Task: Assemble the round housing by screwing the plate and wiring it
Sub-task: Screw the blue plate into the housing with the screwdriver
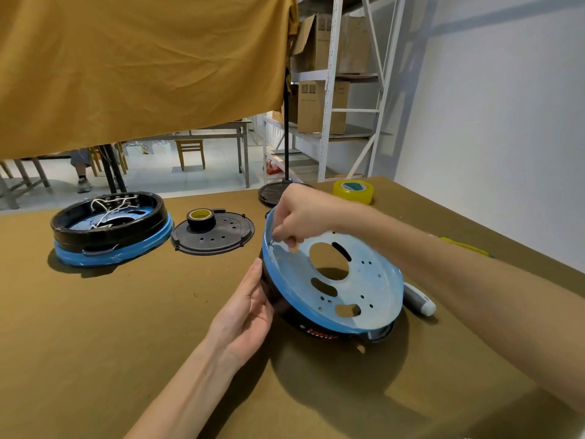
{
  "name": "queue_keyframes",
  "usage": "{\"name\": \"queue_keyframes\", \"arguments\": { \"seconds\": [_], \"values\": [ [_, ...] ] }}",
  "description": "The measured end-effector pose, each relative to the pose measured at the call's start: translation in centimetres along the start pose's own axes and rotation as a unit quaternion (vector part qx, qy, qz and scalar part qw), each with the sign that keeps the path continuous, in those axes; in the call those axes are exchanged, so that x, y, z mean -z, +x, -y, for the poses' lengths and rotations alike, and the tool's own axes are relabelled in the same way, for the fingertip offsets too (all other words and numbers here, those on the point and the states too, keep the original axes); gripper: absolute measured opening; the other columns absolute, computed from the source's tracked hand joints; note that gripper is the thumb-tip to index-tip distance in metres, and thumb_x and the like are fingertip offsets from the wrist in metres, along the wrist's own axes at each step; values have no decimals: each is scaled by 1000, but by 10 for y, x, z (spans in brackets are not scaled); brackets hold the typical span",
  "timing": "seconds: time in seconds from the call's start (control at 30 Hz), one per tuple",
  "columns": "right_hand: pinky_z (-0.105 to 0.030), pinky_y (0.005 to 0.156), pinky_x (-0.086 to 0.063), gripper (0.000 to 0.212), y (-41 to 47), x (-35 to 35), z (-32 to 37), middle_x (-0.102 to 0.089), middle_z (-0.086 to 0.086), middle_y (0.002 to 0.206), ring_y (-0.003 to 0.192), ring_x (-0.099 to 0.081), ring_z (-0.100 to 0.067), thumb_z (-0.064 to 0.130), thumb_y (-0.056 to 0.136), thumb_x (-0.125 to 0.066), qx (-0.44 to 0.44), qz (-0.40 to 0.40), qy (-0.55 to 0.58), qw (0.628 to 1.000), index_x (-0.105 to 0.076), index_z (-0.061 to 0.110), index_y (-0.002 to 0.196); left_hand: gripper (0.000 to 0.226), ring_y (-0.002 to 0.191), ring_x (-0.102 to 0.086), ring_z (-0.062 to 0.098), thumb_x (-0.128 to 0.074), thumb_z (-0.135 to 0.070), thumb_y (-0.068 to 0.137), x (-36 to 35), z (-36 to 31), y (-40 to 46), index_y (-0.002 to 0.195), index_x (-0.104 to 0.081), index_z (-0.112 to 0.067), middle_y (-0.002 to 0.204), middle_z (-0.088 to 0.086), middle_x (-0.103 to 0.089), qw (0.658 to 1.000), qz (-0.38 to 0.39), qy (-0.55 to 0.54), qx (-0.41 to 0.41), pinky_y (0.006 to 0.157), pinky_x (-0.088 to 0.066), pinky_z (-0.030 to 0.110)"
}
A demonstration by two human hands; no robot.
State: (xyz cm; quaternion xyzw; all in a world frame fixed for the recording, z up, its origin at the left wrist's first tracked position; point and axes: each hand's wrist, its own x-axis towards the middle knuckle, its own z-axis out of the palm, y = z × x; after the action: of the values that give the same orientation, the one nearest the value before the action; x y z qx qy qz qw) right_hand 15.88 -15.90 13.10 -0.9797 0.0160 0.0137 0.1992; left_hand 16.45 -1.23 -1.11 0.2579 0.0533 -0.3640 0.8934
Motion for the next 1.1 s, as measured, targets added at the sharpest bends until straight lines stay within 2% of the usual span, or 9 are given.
{"name": "queue_keyframes", "arguments": {
  "seconds": [0.1,0.17,0.33,0.43,0.67,0.77,0.9,1.0,1.1],
  "values": [
    [-21,57,-48,11,6,14,-7,-68,-6,68,58,-56,-12,8,94,-71,-70,91,127,985,-76,-1,90,54,116,-70,32,-76,-17,80,2,-1,0,132,-66,-6,125,19,-71,1000,16,9,6,61,-63,31],
    [-20,59,-48,11,6,14,-14,-67,-5,67,57,-56,-11,8,95,-71,-85,115,184,972,-76,-1,91,51,118,-69,32,-74,-19,83,4,0,1,132,-67,-7,126,19,-71,1000,22,20,9,68,-64,36],
    [-27,62,-56,15,12,1,-4,-75,-8,70,63,-66,-17,13,91,-69,35,39,-52,997,-79,5,82,41,111,-72,29,-73,-17,83,5,3,2,123,-71,-5,122,19,-73,999,18,30,2,84,-63,44],
    [-32,66,-62,15,10,-3,4,-75,0,65,69,-73,-19,11,89,-68,52,24,-114,992,-78,9,79,40,110,-73,30,-72,-18,83,5,3,1,122,-73,-6,121,19,-73,999,10,37,1,92,-60,46],
    [-32,62,-61,14,10,-17,2,-74,-5,68,68,-73,-21,7,87,-68,-49,-8,-82,995,-77,2,76,46,101,-76,29,-75,-13,79,5,4,1,125,-69,-5,116,21,-74,1000,-25,13,15,81,-64,41],
    [-21,51,-47,10,10,0,-6,-68,-7,69,56,-56,-14,6,90,-71,-98,75,51,991,-75,-3,87,45,105,-75,29,-73,-14,80,7,5,1,124,-70,-5,118,20,-74,999,-8,27,18,88,-62,44],
    [-18,52,-45,9,9,13,-13,-67,-10,74,57,-53,-12,5,91,-72,-109,139,96,980,-75,-3,95,45,107,-74,27,-71,-22,83,8,8,2,126,-70,-8,123,17,-73,994,12,103,18,69,-64,41],
    [-20,59,-46,9,6,10,-17,-66,-10,75,61,-55,-12,5,94,-70,-136,169,158,963,-73,-2,98,47,109,-73,28,-72,-23,83,10,9,4,128,-69,-8,123,17,-72,993,14,111,21,70,-64,41],
    [-20,54,-50,12,7,0,-8,-70,-7,69,57,-59,-13,10,94,-70,-120,107,42,986,-75,-1,90,48,108,-74,29,-74,-23,81,10,8,6,126,-71,-8,122,18,-73,993,13,115,15,73,-64,45]
  ]
}}
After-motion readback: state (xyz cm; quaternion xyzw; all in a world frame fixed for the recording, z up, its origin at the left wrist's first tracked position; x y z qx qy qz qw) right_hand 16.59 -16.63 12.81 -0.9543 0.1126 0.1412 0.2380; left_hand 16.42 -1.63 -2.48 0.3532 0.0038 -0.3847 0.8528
